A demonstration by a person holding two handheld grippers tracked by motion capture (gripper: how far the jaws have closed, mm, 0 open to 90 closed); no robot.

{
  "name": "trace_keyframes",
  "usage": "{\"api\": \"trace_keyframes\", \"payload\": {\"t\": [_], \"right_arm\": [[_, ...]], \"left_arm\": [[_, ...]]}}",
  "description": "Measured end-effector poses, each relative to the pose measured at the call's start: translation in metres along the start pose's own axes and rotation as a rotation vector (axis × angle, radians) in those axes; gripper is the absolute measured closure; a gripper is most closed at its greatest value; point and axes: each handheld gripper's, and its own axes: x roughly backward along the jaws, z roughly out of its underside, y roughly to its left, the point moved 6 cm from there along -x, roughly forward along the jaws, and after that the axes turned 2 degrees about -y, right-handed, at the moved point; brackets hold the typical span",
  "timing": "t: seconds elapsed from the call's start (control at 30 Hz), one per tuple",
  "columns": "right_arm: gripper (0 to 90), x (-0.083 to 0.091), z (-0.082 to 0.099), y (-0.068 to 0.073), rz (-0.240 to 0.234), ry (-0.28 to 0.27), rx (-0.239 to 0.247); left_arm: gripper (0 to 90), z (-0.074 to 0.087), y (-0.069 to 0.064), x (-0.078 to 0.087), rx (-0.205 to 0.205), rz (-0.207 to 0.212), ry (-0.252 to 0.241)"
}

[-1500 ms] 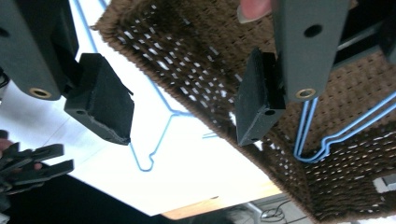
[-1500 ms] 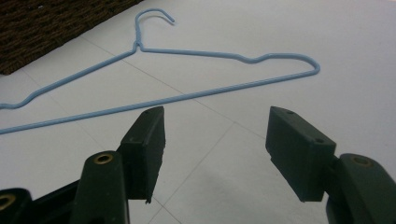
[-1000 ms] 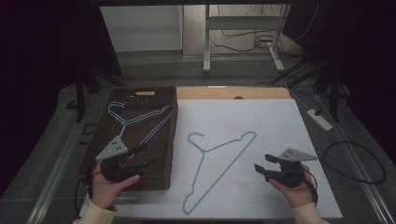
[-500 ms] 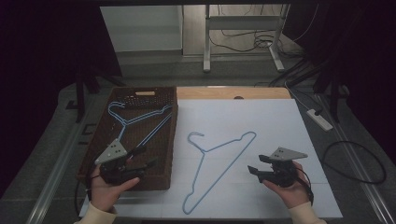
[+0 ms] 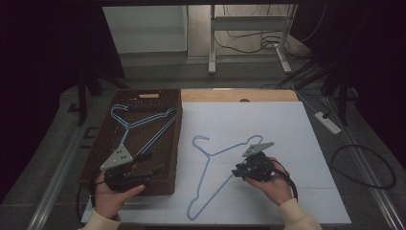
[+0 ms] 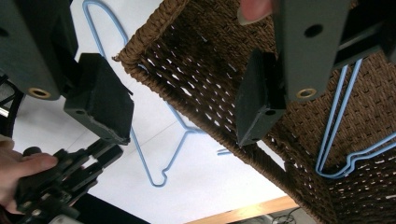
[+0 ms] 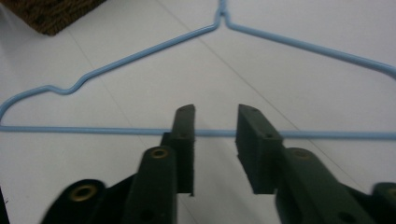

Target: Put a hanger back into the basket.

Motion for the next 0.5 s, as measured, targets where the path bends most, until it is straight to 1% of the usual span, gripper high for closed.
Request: {"api": "trace_keyframes", "payload": {"t": [0.07,0.13,0.17,0.23,0.33,0.43,0.5], "right_arm": [[83.6,-0.008,-0.003,0.002,-0.001,0.036,0.012],[88.8,-0.015,-0.006,0.005,-0.013,0.063,0.015],[90.0,-0.019,-0.007,0.007,-0.02,0.077,0.007],[90.0,-0.024,-0.009,0.01,-0.026,0.101,0.014],[90.0,-0.033,-0.011,0.016,-0.021,0.135,0.044],[90.0,-0.037,-0.008,0.017,-0.011,0.165,0.057],[90.0,-0.037,-0.005,0.016,-0.014,0.181,0.058]], "left_arm": [[37.5,0.0,-0.001,0.0,-0.003,-0.001,-0.006],[37.6,0.0,-0.001,0.0,-0.003,-0.001,-0.005],[37.6,0.0,-0.001,0.0,-0.001,0.0,-0.005],[37.6,0.0,-0.001,0.0,0.0,0.003,-0.002],[37.5,0.001,-0.001,-0.001,0.002,0.007,0.005],[37.6,0.001,-0.001,0.0,0.002,0.004,0.002],[38.0,0.0,-0.002,0.001,-0.003,0.003,-0.003]]}}
